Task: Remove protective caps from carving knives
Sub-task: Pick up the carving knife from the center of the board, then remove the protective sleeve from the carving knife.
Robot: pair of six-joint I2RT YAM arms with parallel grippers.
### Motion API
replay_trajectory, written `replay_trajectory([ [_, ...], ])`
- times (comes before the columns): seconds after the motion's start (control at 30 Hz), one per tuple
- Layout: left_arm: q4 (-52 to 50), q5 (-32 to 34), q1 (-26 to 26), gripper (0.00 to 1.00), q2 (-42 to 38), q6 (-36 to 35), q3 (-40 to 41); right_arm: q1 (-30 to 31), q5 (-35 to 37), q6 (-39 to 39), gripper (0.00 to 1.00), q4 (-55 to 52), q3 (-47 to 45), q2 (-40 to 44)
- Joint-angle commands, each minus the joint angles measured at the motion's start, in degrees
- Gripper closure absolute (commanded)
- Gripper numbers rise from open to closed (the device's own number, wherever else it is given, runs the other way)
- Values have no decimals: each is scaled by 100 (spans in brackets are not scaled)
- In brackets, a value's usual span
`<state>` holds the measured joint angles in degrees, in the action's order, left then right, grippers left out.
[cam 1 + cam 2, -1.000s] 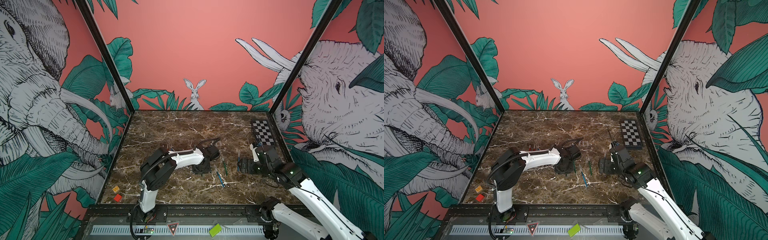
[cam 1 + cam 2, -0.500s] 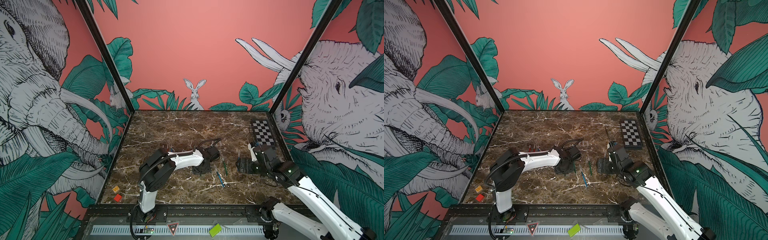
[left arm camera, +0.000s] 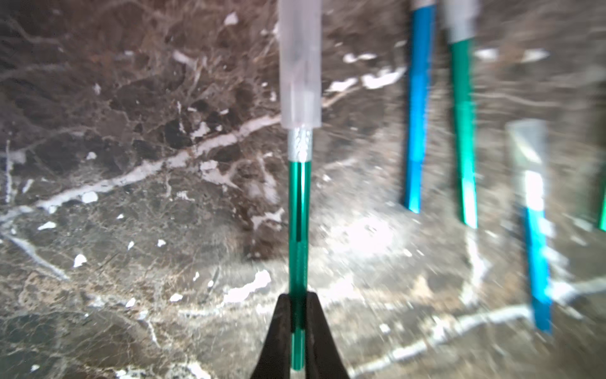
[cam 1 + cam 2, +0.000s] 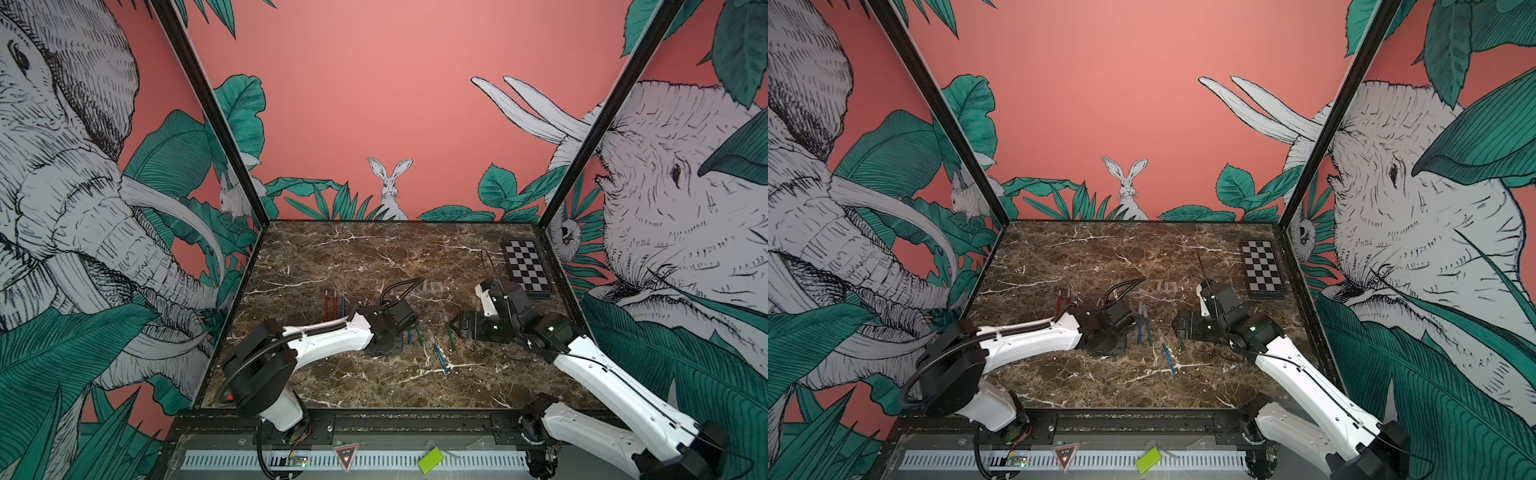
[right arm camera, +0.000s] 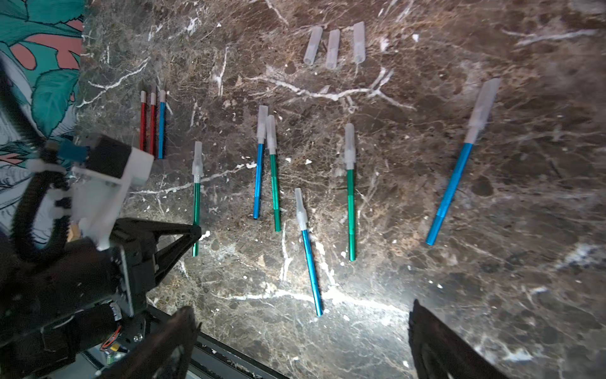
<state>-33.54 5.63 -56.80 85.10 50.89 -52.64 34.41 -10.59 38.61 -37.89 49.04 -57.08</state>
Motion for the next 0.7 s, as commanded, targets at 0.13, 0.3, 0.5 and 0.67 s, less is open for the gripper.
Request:
replay_trajectory([
  [0.13,1491,-1107,-23,100,-767,-527,707,146,-741,450,9,1695,10,-820],
  [0.3,1774,-1287,-103,100,-949,-529,889,455,-577,570,16,2262,63,-1353],
  [0.5,1983,-1401,-164,100,-959,-506,892,590,-579,793,30,2830,66,-1878],
  [0.67,2011,-1404,-237,100,-849,-491,850,628,-541,924,42,3040,97,-2099],
])
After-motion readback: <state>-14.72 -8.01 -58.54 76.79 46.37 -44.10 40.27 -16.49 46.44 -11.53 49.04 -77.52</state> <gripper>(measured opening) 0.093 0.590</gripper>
